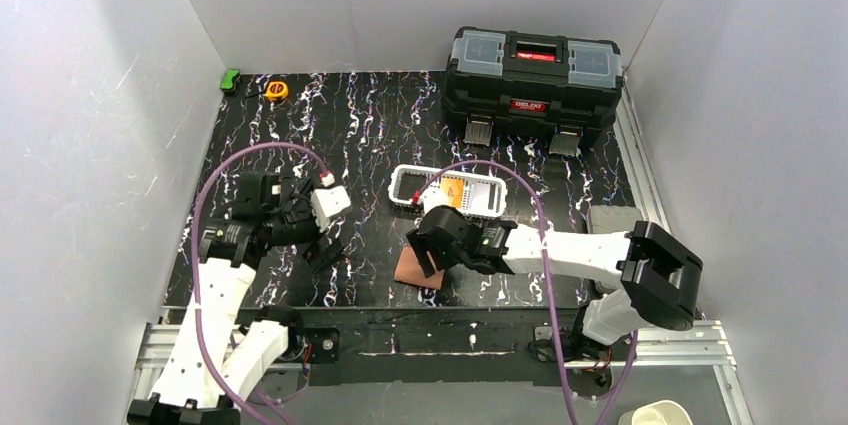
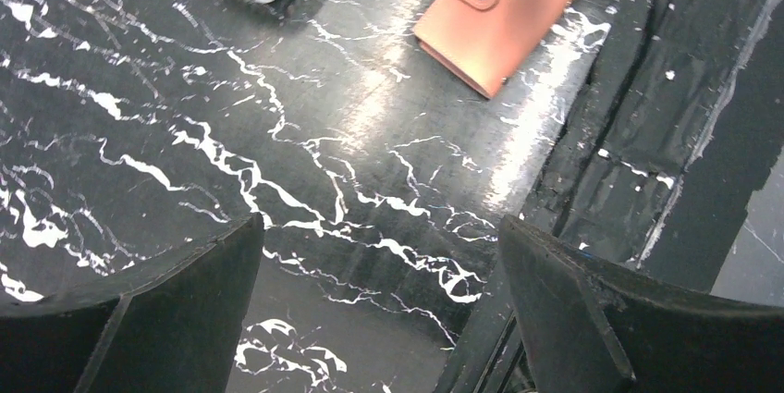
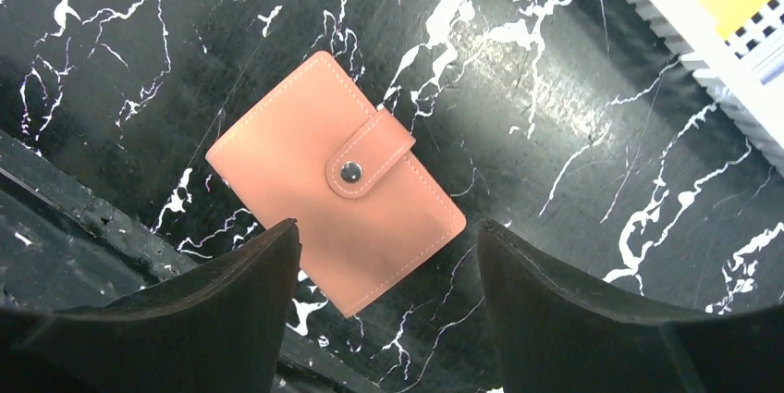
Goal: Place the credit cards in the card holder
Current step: Open the card holder at the center of the board.
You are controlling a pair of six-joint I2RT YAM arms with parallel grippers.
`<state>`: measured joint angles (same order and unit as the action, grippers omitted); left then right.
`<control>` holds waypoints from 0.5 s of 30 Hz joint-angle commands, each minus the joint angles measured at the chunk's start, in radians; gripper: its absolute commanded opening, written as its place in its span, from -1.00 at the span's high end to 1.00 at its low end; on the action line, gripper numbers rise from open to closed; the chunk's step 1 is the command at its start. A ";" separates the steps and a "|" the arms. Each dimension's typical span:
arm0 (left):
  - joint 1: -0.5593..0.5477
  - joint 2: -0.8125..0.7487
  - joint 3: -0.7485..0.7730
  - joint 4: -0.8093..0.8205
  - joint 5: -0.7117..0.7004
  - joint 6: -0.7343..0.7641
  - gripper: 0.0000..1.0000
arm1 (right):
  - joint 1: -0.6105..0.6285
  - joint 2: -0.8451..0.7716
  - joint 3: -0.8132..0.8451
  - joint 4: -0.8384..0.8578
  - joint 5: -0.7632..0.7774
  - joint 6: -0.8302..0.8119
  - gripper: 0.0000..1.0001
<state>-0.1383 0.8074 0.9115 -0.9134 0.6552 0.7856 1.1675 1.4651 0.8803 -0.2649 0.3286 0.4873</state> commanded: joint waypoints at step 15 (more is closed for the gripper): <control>-0.516 -0.070 -0.348 0.475 -0.127 0.115 -0.97 | -0.164 0.050 -0.144 0.283 -0.368 0.026 -0.39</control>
<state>-0.5674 0.7044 0.6212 -0.6159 0.5850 0.8650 1.0031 1.5024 0.7715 -0.0929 0.0612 0.4759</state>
